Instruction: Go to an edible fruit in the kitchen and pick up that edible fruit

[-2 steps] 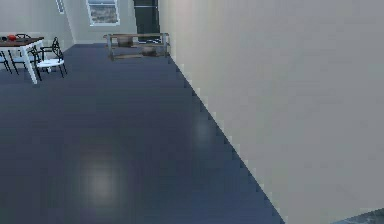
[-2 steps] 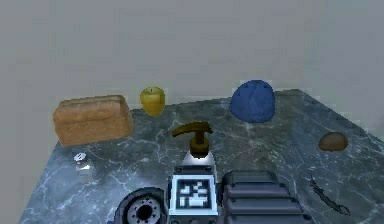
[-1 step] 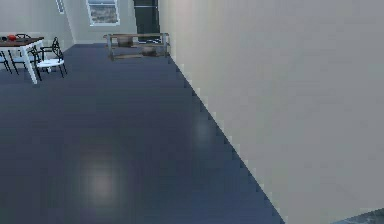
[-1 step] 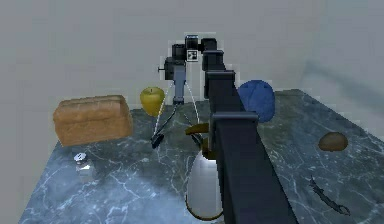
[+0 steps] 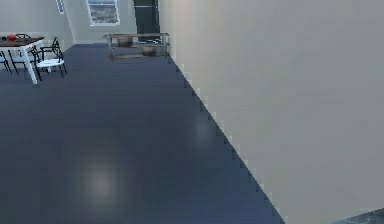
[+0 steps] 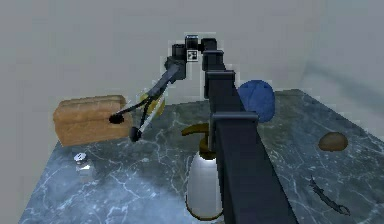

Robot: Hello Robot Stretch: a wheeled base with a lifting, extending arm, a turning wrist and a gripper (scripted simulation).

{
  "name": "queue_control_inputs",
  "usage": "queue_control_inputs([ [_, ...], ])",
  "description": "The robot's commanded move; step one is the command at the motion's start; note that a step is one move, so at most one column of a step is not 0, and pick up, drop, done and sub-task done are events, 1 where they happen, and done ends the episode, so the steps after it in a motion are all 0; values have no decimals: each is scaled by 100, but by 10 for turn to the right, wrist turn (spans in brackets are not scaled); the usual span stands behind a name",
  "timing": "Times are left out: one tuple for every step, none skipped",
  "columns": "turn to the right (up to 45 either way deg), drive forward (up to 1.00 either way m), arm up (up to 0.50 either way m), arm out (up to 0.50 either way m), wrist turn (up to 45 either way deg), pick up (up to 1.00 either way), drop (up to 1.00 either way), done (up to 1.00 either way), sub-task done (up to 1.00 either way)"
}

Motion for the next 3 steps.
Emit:
queue_control_inputs([
  [0, 0, 0, 0, 450, 0, 0, 0, 0],
  [0, 0, 0, 0, 450, 0, 0, 0, 0],
  [0, 0, 0, 0, 30, 0, 0, 0, 0],
])
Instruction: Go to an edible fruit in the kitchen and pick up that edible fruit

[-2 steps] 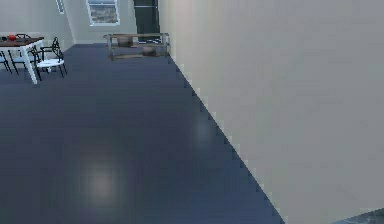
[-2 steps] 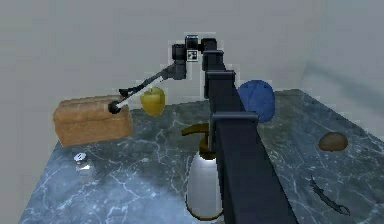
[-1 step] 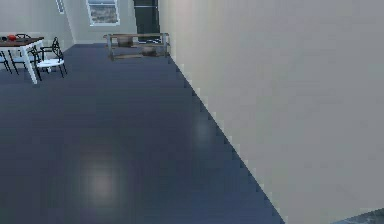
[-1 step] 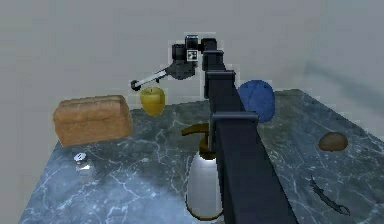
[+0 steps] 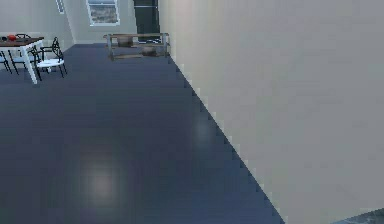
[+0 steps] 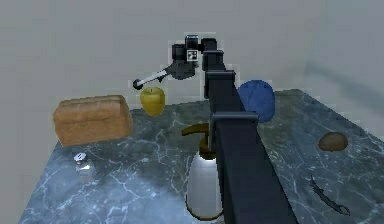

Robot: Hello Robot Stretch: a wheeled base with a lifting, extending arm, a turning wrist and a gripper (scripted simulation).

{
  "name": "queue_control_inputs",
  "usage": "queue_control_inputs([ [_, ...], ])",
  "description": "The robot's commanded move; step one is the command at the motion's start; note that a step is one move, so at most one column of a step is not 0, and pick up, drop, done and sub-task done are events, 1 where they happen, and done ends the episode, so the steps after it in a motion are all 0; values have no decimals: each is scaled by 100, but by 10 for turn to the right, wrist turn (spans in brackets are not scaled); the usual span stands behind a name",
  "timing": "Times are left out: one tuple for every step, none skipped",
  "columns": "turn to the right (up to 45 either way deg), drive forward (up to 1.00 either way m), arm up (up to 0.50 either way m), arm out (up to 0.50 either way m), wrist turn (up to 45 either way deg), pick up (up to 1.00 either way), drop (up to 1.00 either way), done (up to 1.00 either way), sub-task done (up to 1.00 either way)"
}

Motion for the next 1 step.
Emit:
queue_control_inputs([
  [0, 0, 0, 0, 0, 100, 0, 0, 0],
])
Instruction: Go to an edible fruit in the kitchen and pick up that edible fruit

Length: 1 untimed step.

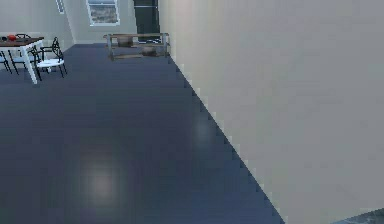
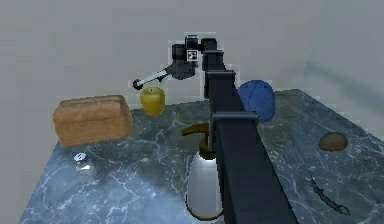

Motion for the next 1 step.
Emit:
queue_control_inputs([
  [0, 0, 0, 0, 0, 0, 0, 100, 0],
])
